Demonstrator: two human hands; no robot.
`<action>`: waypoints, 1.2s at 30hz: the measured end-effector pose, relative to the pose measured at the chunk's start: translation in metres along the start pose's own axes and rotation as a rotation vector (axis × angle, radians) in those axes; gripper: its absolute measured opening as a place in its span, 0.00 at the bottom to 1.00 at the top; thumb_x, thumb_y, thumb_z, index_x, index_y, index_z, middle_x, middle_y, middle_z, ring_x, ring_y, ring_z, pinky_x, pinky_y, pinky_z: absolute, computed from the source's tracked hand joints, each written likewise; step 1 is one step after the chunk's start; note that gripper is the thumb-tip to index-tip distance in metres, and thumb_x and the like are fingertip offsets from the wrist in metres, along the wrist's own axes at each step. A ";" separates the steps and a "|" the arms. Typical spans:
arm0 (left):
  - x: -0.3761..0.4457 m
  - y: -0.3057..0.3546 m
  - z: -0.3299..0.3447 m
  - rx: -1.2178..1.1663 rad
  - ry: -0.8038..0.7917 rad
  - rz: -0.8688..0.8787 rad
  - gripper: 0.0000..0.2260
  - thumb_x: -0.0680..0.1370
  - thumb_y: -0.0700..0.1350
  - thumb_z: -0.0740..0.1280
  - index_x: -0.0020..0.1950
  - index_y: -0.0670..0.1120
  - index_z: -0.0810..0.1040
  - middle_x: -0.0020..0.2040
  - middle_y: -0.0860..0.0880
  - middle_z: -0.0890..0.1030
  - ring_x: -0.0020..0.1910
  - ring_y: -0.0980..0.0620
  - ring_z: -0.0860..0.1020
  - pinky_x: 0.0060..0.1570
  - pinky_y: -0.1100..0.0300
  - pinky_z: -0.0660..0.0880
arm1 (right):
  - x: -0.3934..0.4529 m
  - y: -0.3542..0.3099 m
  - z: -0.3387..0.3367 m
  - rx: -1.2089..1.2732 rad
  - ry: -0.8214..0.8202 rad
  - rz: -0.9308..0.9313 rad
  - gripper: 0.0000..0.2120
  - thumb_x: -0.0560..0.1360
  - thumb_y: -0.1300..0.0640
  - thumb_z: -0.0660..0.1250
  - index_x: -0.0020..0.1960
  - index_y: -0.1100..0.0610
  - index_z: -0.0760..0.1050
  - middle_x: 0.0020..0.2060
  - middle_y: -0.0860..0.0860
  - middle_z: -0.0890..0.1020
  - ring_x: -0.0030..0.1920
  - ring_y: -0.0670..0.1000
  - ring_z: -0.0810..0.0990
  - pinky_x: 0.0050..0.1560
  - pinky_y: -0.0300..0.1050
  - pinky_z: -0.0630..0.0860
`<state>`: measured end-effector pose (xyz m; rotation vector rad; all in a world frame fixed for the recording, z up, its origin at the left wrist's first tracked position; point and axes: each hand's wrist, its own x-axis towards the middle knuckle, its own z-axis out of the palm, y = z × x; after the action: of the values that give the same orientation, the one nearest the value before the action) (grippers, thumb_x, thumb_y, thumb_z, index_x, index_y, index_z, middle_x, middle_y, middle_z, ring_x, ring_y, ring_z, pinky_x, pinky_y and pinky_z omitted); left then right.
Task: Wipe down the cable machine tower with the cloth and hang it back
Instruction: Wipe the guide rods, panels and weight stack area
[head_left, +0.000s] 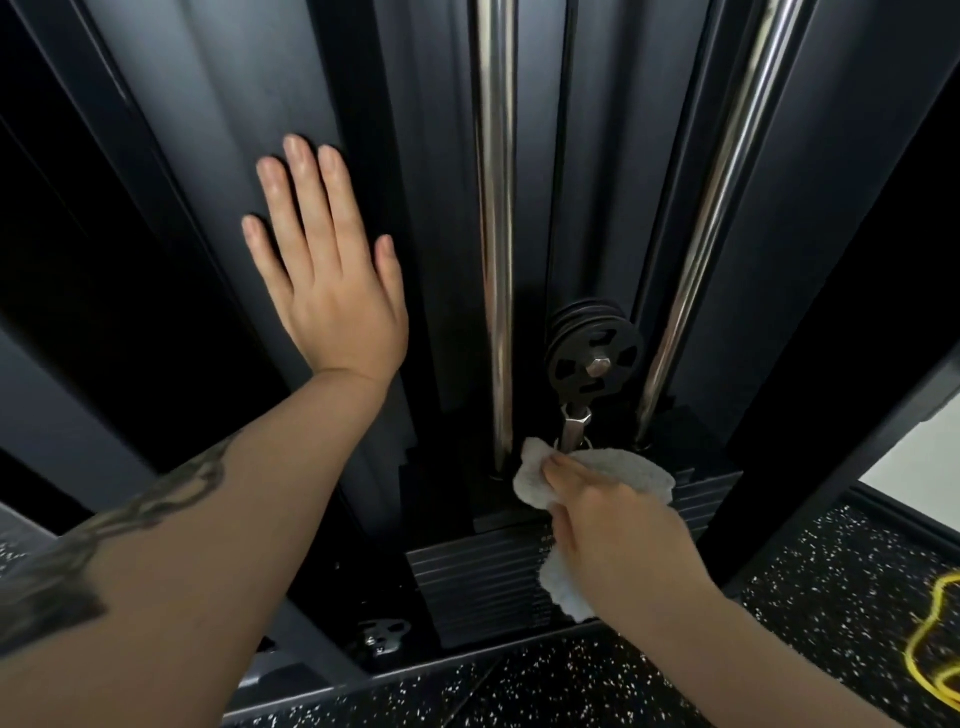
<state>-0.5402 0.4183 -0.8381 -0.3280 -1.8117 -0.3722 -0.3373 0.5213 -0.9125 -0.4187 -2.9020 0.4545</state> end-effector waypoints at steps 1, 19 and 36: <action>0.000 0.000 0.001 -0.005 -0.001 0.002 0.25 0.82 0.46 0.58 0.77 0.39 0.59 0.76 0.39 0.64 0.75 0.39 0.62 0.74 0.44 0.54 | 0.003 -0.004 -0.004 -0.008 0.021 0.051 0.13 0.71 0.59 0.64 0.55 0.55 0.77 0.40 0.49 0.82 0.39 0.52 0.83 0.39 0.44 0.79; -0.001 -0.003 0.004 -0.002 0.000 0.018 0.26 0.82 0.47 0.59 0.78 0.40 0.58 0.76 0.40 0.63 0.75 0.42 0.58 0.74 0.46 0.51 | -0.008 -0.064 0.039 0.173 0.160 -0.059 0.21 0.64 0.53 0.57 0.50 0.55 0.84 0.46 0.46 0.86 0.42 0.44 0.85 0.38 0.35 0.79; -0.001 -0.005 0.003 0.007 0.004 0.030 0.25 0.84 0.48 0.54 0.79 0.40 0.56 0.77 0.39 0.61 0.76 0.41 0.57 0.76 0.51 0.41 | 0.028 -0.083 0.023 0.043 0.143 0.013 0.13 0.59 0.55 0.76 0.42 0.55 0.81 0.37 0.49 0.82 0.29 0.49 0.80 0.23 0.38 0.73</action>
<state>-0.5449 0.4150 -0.8401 -0.3490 -1.8018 -0.3457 -0.3888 0.4478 -0.9042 -0.4441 -2.7486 0.4685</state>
